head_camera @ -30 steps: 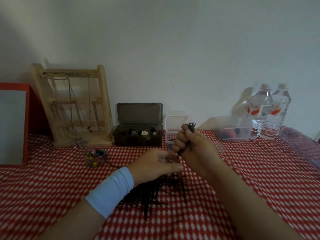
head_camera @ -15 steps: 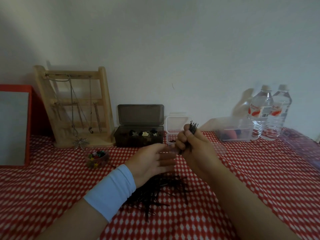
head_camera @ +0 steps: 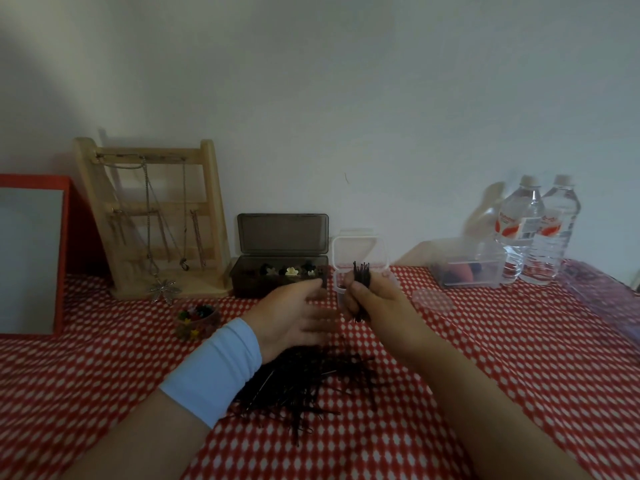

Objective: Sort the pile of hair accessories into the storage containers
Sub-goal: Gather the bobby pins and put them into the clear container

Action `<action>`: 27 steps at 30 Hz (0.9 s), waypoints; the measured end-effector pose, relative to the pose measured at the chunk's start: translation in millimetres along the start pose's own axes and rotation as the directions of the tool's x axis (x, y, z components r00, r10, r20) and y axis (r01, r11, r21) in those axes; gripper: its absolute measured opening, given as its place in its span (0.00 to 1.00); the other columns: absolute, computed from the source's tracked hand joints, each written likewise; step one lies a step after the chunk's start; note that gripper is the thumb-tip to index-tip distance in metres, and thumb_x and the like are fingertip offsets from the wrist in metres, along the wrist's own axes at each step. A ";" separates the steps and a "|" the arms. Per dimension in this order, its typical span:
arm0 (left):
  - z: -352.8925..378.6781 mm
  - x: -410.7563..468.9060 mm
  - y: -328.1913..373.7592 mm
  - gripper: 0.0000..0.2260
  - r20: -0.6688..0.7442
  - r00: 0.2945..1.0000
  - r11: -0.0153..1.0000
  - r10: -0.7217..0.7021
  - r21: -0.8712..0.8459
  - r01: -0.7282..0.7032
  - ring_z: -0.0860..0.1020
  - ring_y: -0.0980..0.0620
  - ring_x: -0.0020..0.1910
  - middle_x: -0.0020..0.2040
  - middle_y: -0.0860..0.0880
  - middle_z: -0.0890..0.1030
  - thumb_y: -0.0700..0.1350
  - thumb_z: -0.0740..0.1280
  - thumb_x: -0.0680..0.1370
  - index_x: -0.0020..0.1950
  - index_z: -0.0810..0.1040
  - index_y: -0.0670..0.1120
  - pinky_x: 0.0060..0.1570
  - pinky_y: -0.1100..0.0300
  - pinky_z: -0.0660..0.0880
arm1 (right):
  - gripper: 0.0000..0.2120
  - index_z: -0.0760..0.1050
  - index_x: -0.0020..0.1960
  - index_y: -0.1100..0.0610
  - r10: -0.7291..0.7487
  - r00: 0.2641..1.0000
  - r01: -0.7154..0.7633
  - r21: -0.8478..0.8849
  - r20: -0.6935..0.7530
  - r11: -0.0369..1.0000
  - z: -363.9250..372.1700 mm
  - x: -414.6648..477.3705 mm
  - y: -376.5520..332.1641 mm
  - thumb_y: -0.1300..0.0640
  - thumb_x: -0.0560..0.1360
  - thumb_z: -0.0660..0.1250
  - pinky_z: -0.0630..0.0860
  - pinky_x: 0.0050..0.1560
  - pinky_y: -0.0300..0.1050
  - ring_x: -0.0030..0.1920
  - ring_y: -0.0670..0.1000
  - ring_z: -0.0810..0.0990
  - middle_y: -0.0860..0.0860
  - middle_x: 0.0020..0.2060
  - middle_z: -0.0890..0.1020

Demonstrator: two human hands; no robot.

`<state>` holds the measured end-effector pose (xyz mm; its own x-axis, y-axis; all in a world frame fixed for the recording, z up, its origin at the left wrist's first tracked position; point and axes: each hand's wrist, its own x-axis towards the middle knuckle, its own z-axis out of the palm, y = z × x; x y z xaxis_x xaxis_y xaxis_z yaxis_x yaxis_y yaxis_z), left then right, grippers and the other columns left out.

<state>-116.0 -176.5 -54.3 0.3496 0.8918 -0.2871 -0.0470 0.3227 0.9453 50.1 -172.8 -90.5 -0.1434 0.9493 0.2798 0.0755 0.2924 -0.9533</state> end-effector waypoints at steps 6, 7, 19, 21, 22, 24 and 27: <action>2.5 13.7 12.6 0.18 0.174 0.832 0.724 0.527 0.420 -0.546 0.71 0.61 0.68 0.68 0.57 0.76 0.54 0.56 0.80 0.68 0.74 0.56 0.71 0.58 0.65 | 0.08 0.71 0.54 0.60 0.155 0.969 -0.205 0.278 0.191 0.938 -6.2 1.7 -11.5 0.61 0.85 0.53 0.71 0.36 0.43 0.34 0.51 0.69 0.53 0.35 0.70; 3.7 17.5 13.6 0.20 0.241 0.835 0.703 0.495 0.453 -0.548 0.70 0.62 0.68 0.68 0.58 0.75 0.56 0.55 0.79 0.69 0.74 0.55 0.72 0.58 0.63 | 0.08 0.71 0.55 0.59 0.178 0.960 -0.234 0.273 0.215 0.933 -8.7 2.8 -13.0 0.60 0.85 0.54 0.70 0.35 0.43 0.33 0.50 0.69 0.52 0.35 0.70; -6.0 75.2 55.6 0.16 0.173 0.802 0.588 0.572 0.595 -0.548 0.78 0.60 0.59 0.58 0.53 0.83 0.50 0.54 0.84 0.66 0.76 0.50 0.67 0.52 0.71 | 0.09 0.76 0.54 0.57 0.280 0.952 -0.135 -0.658 0.120 0.741 -38.6 61.1 -53.2 0.59 0.84 0.57 0.70 0.37 0.35 0.35 0.46 0.73 0.49 0.37 0.76; -10.3 85.2 48.9 0.16 0.132 0.794 0.595 0.594 0.592 -0.544 0.78 0.59 0.59 0.58 0.53 0.82 0.49 0.54 0.84 0.66 0.76 0.50 0.67 0.52 0.72 | 0.10 0.77 0.57 0.56 0.259 0.955 -0.016 -0.843 0.147 0.537 -40.7 81.7 -51.3 0.59 0.84 0.57 0.68 0.42 0.36 0.40 0.45 0.75 0.47 0.43 0.78; -12.3 91.0 43.1 0.15 0.116 0.792 0.596 0.599 0.596 -0.538 0.78 0.59 0.60 0.59 0.54 0.82 0.49 0.55 0.84 0.66 0.76 0.50 0.67 0.53 0.72 | 0.11 0.78 0.59 0.56 0.279 0.948 0.019 -0.900 0.154 0.435 -43.1 91.1 -46.9 0.59 0.84 0.57 0.68 0.47 0.38 0.46 0.47 0.76 0.48 0.48 0.79; -16.9 98.2 28.4 0.15 0.120 0.788 0.560 0.603 0.640 -0.526 0.76 0.58 0.62 0.61 0.54 0.80 0.49 0.55 0.84 0.66 0.76 0.51 0.68 0.57 0.70 | 0.12 0.78 0.62 0.56 0.329 0.931 0.052 -0.948 0.159 0.313 -46.7 102.5 -36.6 0.56 0.84 0.59 0.69 0.55 0.41 0.55 0.51 0.77 0.52 0.58 0.80; -24.5 107.0 12.3 0.15 0.152 0.778 0.424 0.609 0.768 -0.481 0.73 0.56 0.65 0.66 0.53 0.77 0.48 0.57 0.83 0.68 0.75 0.53 0.65 0.61 0.67 | 0.14 0.78 0.66 0.55 0.362 0.913 0.091 -0.957 0.191 0.275 -49.3 107.8 -27.0 0.55 0.81 0.64 0.71 0.61 0.43 0.60 0.52 0.79 0.52 0.62 0.81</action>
<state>-102.1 -69.4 -77.2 0.3855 0.8427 0.3758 0.5301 -0.5356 0.6574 81.3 -72.7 -29.0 -0.2918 0.9500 -0.1109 0.9521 0.2774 -0.1284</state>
